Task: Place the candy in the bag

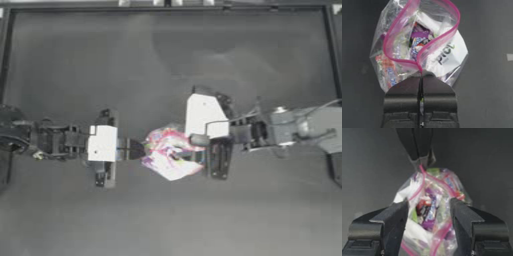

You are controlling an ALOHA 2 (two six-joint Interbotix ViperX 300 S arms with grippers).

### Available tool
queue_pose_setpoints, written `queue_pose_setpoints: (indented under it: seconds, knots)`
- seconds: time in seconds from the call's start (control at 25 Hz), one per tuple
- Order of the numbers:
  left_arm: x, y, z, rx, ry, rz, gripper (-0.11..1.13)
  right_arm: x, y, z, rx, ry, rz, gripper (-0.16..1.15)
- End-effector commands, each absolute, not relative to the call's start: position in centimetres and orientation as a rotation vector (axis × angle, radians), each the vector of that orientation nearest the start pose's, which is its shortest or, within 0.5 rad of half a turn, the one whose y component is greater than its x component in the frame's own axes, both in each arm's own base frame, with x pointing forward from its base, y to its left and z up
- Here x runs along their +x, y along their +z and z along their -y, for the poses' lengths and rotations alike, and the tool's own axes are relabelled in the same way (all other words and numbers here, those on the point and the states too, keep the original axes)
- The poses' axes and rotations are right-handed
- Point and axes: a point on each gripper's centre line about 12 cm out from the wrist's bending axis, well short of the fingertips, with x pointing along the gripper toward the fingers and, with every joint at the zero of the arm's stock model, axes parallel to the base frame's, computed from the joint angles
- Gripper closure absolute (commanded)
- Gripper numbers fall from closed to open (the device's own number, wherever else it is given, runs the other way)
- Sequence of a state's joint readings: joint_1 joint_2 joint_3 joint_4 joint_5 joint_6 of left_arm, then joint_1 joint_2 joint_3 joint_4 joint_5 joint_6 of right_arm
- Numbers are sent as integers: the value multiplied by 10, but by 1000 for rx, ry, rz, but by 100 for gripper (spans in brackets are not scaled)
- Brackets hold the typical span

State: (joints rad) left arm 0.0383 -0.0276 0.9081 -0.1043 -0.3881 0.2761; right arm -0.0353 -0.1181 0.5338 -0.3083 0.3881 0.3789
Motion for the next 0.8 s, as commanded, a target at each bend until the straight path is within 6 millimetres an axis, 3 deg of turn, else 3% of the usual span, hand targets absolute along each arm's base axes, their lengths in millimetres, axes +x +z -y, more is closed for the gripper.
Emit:
queue_pose_setpoints:
  seconds: [0.04,0.8]
  knots:
    - [349,153,-18,177,35,-459,98,370,253,26,56,-175,-714,13]
    - [340,194,-18,231,39,-347,98,354,266,23,61,-168,-676,14]
